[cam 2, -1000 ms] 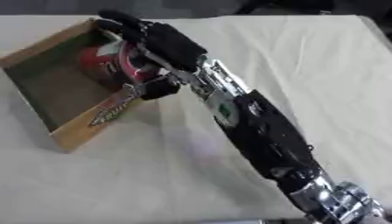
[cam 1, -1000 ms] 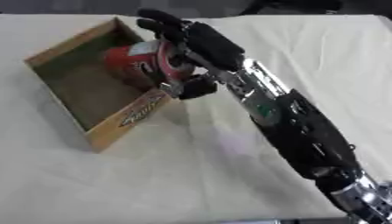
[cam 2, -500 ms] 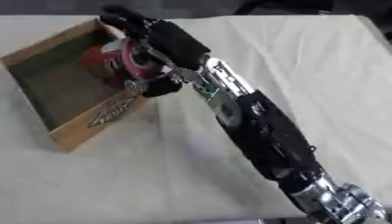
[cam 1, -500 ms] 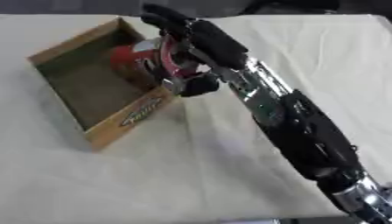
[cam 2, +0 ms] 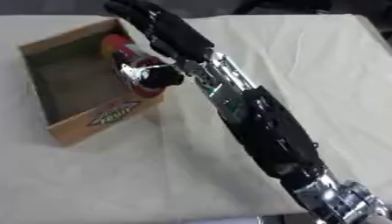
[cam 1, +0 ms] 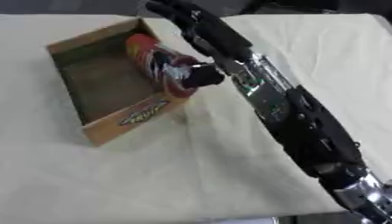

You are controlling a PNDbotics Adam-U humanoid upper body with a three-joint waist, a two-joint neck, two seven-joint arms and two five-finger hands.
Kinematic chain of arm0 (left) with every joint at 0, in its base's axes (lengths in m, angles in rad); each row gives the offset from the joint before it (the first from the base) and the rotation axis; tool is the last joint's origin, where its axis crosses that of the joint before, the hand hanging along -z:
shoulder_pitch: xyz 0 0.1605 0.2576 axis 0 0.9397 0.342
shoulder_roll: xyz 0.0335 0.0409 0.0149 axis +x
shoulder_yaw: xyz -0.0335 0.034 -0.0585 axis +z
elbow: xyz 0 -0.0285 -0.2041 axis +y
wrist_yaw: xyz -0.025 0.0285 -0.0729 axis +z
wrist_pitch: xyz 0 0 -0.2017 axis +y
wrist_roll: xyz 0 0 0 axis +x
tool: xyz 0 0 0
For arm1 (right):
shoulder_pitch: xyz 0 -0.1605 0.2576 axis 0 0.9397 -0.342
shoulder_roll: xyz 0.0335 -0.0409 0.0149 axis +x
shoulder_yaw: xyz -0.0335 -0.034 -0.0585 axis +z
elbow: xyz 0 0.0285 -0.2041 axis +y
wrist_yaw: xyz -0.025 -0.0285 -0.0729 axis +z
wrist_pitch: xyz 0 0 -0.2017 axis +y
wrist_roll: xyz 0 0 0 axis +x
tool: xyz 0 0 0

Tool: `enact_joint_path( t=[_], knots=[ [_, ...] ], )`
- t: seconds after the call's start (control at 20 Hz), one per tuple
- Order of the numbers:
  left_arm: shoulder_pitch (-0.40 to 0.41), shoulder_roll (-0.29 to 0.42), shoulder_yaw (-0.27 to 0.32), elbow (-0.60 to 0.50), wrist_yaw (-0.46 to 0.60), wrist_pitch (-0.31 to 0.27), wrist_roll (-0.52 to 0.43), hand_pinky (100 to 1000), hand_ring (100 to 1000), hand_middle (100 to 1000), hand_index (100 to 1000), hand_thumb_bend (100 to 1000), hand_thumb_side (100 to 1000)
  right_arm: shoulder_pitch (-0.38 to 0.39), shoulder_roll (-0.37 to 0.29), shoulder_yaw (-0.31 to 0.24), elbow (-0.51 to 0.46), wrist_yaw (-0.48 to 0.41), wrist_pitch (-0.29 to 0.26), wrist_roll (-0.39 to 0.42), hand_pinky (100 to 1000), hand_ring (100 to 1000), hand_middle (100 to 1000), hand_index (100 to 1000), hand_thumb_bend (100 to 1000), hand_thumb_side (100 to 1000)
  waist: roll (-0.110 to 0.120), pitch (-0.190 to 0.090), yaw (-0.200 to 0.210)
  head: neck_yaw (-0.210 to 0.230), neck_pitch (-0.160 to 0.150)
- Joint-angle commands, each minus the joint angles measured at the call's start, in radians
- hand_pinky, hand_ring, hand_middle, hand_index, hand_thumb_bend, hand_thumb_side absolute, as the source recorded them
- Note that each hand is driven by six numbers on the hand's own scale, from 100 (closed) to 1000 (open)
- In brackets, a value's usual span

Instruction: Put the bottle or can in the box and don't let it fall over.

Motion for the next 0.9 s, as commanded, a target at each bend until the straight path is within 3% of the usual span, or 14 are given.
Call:
enact_joint_path(
  t=[0.05,0.7,0.9],
  knots=[
    [-0.005,0.016,0.011,-0.013,-0.001,0.0,0.003,539,789,904,707,100,737,-0.014,-0.017,-0.015,-0.01,-0.014,0.001,0.005,949,100,1000,979,100,694,0.002,-0.035,0.001,0.003,-0.003],
    [-0.004,0.016,0.013,-0.014,-0.002,0.0,0.004,539,786,902,707,100,737,-0.012,-0.023,-0.024,-0.033,-0.042,0.014,-0.001,925,100,1000,976,100,639,0.006,-0.037,-0.002,0.004,-0.004],
    [-0.001,0.015,0.016,-0.013,-0.003,0.001,0.007,538,780,901,707,100,736,0.016,-0.047,-0.049,-0.074,-0.137,0.043,-0.02,796,100,1000,983,100,632,0.008,-0.039,-0.007,0.012,-0.003]
  ],
)
